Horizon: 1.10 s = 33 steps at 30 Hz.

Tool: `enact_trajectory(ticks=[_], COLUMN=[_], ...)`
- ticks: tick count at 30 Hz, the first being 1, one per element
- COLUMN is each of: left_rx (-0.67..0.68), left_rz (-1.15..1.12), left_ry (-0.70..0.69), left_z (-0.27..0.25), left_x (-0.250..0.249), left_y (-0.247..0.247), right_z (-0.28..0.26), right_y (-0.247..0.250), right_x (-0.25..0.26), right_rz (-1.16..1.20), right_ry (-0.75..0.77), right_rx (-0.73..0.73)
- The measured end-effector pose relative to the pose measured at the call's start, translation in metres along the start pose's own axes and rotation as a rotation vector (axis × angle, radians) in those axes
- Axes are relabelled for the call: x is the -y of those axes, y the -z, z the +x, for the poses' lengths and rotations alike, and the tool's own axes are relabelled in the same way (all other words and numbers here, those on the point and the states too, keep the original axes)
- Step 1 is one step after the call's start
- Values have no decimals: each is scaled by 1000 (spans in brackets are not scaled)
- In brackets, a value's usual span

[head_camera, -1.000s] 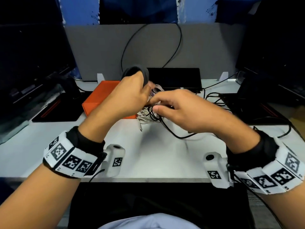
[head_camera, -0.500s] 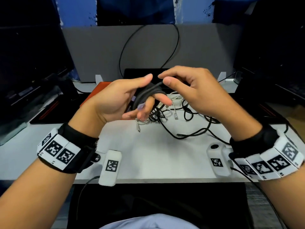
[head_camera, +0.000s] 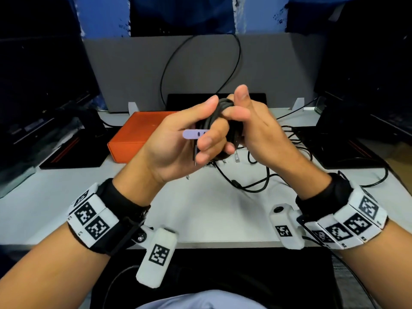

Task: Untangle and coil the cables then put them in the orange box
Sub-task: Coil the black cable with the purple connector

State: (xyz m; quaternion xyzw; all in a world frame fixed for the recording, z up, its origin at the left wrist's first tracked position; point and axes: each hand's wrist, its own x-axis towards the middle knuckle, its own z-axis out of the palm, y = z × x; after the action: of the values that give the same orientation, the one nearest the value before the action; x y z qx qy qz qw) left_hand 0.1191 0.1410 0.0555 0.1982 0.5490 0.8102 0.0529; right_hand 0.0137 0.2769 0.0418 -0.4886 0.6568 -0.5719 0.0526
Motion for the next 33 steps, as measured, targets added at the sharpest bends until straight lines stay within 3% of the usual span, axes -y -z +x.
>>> enact_trajectory(ticks=[3,7,10,12,15,17,19,21,23,27,30,33], left_rx=[63,17,-141,-369,-661,-733,-696,-615,-526,-325,-97,-40], left_rz=[-82,-125,-259,-179,360,910,1421,1638,1534,1112,868,573], left_ry=[-10,-172,-341,-467,-570,-502,-269,23,169,183,142,69], left_z=[-2,1,6,7,10,11,8,4,1,-7,-10,-8], left_x=[1,-2,-16,-24,-22,-13,-9,-10,-11,-14,-15,-9], left_y=[-1,-5,2,14,33,46,55,57,51,39,34,32], right_z=[-2,-2,0,-1,-9,-12,-12,-9,-7,-4,-2,-5], right_y=[0,-1,-4,-8,-16,-20,-20,-11,1,17,17,8], right_x=[1,4,-6,-14,-12,-5,4,12,18,16,12,5], right_rz=[-33,14,-76,-237,-391,-543,-634,-709,-773,-729,-595,-451], right_ry=[31,24,-59,-150,-180,-83,-17,10,17,99,148,124], right_rx=[0,-26,23,196,459,521,486,398,268,51,20,52])
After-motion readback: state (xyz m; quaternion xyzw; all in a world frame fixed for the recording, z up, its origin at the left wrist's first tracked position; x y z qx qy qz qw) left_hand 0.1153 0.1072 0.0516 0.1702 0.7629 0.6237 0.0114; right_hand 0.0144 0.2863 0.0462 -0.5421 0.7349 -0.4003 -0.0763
